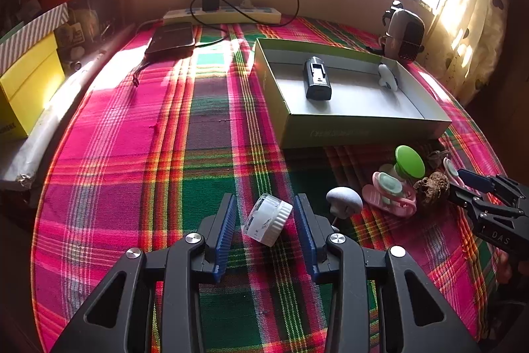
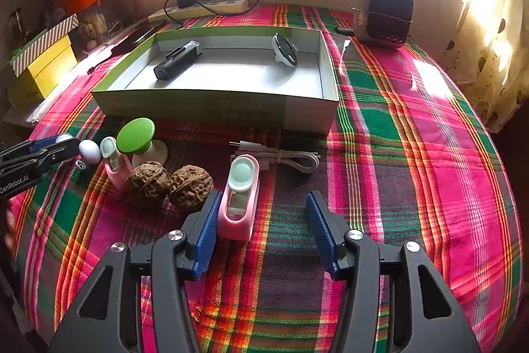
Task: Organize objects
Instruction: 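Close the left tool on the white container while the right tool grasps the pink holder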
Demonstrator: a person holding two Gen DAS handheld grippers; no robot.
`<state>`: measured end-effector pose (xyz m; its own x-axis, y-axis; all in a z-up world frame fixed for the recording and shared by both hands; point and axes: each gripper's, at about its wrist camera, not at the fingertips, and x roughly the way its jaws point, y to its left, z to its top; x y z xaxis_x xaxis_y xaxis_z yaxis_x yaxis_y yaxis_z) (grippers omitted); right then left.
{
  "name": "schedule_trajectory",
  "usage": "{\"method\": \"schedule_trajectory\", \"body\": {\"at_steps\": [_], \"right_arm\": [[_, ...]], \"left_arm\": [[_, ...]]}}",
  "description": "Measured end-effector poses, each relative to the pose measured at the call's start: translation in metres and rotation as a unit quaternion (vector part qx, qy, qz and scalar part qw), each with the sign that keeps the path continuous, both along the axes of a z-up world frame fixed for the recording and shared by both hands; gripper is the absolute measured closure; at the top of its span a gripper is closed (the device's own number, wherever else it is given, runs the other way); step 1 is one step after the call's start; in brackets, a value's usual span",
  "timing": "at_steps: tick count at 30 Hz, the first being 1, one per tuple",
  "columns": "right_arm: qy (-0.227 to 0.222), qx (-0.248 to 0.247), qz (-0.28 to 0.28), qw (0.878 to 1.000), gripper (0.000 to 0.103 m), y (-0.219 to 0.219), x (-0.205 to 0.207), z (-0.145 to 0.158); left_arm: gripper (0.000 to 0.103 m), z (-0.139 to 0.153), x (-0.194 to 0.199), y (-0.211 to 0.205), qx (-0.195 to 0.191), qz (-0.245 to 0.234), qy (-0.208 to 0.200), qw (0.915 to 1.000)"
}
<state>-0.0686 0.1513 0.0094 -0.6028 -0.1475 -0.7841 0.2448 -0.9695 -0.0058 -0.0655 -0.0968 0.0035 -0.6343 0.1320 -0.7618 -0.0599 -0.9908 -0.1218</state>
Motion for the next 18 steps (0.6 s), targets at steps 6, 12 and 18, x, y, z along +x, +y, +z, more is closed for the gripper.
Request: {"method": "schedule_trajectory", "body": {"at_steps": [6,12,18], "right_arm": [[0.000,-0.002,0.005,1.000,0.055,-0.0008,0.0013,0.0004],[0.002,-0.004,0.011,1.000,0.069,-0.0026,0.0029,0.0010],[0.003,-0.003,0.009,1.000,0.077,-0.0013,0.0025,0.0010]], "left_arm": [[0.078,-0.0007,0.0010,-0.0009,-0.011,0.004,0.000,0.9999],[0.084,-0.0009,0.0015,-0.0010,-0.018,0.009,0.000,0.9998],[0.086,-0.0007,0.0017,-0.0022,-0.017,0.012,-0.001,0.9998]]}}
